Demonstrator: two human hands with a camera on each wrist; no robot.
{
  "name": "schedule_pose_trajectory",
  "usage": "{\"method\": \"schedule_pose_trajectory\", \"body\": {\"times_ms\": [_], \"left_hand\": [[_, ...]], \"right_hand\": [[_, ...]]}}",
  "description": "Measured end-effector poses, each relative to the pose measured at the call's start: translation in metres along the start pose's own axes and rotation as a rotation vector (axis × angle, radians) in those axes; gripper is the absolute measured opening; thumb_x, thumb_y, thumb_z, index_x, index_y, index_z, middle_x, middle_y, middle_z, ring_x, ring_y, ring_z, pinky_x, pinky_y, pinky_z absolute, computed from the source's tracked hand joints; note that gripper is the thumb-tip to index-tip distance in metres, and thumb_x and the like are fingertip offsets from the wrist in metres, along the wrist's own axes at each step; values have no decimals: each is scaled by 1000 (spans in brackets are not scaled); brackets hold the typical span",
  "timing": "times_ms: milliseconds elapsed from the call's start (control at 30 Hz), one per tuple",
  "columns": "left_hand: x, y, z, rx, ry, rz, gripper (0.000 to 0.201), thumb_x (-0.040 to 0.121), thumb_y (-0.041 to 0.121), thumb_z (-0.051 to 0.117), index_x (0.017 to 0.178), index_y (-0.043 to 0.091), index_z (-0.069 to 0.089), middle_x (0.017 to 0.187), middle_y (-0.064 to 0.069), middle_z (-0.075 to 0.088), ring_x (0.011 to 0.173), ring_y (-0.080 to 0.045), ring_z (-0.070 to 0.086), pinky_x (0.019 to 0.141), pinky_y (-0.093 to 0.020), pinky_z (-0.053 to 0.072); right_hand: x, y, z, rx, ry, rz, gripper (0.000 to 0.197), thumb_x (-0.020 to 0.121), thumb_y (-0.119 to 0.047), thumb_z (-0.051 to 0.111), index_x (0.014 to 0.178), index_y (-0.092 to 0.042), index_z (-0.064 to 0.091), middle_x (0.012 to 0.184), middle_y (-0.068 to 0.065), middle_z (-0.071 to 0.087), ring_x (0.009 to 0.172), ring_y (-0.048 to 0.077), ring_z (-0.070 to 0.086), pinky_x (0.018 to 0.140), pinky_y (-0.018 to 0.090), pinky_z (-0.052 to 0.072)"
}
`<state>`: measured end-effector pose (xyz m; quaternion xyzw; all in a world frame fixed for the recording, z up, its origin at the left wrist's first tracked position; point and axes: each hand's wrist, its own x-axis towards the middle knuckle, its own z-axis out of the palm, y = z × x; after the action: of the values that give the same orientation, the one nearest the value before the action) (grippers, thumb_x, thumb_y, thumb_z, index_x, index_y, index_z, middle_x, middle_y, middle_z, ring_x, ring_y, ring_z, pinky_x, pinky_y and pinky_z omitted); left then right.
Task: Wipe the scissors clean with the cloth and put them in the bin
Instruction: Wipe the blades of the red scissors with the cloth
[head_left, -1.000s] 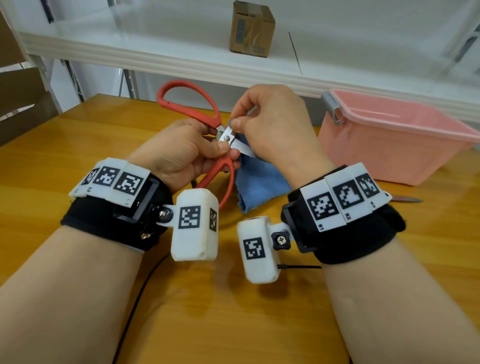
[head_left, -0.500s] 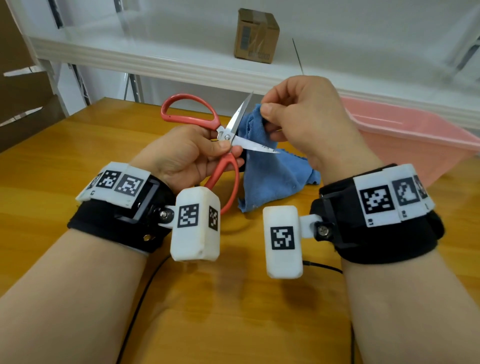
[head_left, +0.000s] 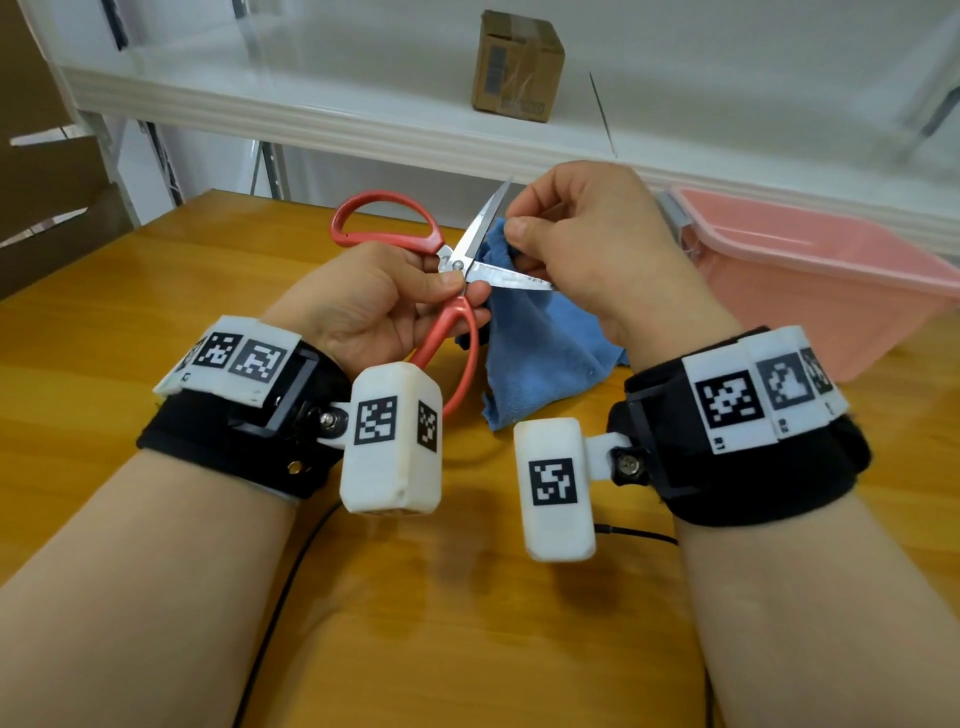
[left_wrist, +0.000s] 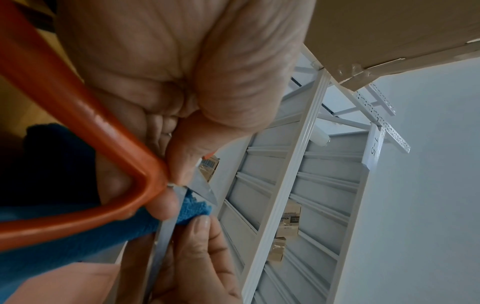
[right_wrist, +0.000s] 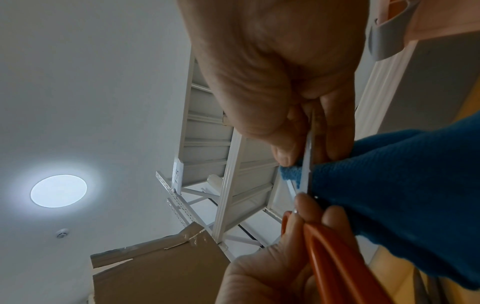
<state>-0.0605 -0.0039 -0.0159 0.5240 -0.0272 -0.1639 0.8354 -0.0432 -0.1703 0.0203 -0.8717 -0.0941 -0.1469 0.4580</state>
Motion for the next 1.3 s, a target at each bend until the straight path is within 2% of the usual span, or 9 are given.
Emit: {"method": "schedule_pose_trajectory", "body": {"times_ms": [200, 400, 600, 733, 833, 933, 1067, 1167, 1300], "left_hand": [[-1, 0, -1, -42, 10, -5, 33, 89, -7, 46, 121, -9, 54, 81, -12, 69, 77, -16, 71, 83, -35, 59], [1, -2, -2, -28, 16, 18, 29, 89, -8, 47, 117, -6, 55, 86, -14, 69, 79, -18, 71, 87, -38, 56], [4, -5, -1, 127, -6, 105, 23, 93, -8, 45, 109, -2, 60, 89, -12, 67, 81, -18, 69, 87, -35, 57], [4, -6, 0, 148, 7, 119, 26, 93, -8, 46, 115, -4, 60, 93, -14, 68, 80, -17, 69, 82, -32, 57], [3, -6, 1, 136, 3, 122, 29, 93, -9, 45, 118, -5, 59, 91, -13, 68, 78, -16, 70, 77, -29, 60], [2, -7, 3, 137, -6, 121, 30, 93, -10, 44, 119, -5, 58, 89, -13, 67, 77, -17, 69, 72, -27, 60], [2, -10, 5, 158, -29, 122, 29, 93, -9, 44, 117, -4, 59, 91, -15, 67, 77, -18, 69, 78, -31, 58], [2, -10, 8, 153, -34, 102, 27, 94, -9, 44, 114, -1, 60, 88, -13, 69, 74, -17, 70, 72, -30, 59], [2, -8, 8, 148, -33, 94, 27, 94, -8, 45, 118, -3, 57, 89, -14, 68, 73, -17, 70, 71, -29, 60]], "right_hand": [[-1, -2, 2, -20, -24, -24, 20, 89, -12, 71, 73, -24, 68, 75, -1, 72, 76, 16, 72, 77, 43, 61], [-2, -3, 5, -2, -37, -71, 11, 88, -12, 71, 81, -21, 70, 79, -1, 72, 77, 14, 72, 78, 41, 61], [-7, -1, 17, 76, -135, -105, 12, 83, -2, 75, 86, -11, 68, 72, 7, 71, 62, 22, 73, 70, 46, 62], [-5, 5, 16, 39, -34, -30, 33, 78, -18, 83, 88, -15, 52, 74, -1, 61, 63, 13, 69, 71, 46, 61], [-4, 5, 15, -43, -68, -3, 31, 81, -32, 81, 79, -19, 53, 73, 0, 70, 74, 17, 72, 79, 48, 59], [-4, 6, 17, 44, -97, -36, 30, 81, -18, 80, 73, -17, 51, 67, 8, 72, 67, 22, 74, 77, 51, 60], [-2, 7, 19, 51, -25, -41, 32, 77, -10, 79, 72, -16, 48, 73, 7, 65, 66, 25, 73, 66, 51, 61], [1, 8, 19, 48, 66, -40, 40, 74, -9, 78, 64, -21, 40, 66, -1, 52, 65, 22, 58, 63, 42, 57], [3, 8, 21, 41, 120, -72, 43, 77, -11, 74, 64, -22, 34, 64, -7, 39, 60, 12, 38, 58, 30, 38]]}}
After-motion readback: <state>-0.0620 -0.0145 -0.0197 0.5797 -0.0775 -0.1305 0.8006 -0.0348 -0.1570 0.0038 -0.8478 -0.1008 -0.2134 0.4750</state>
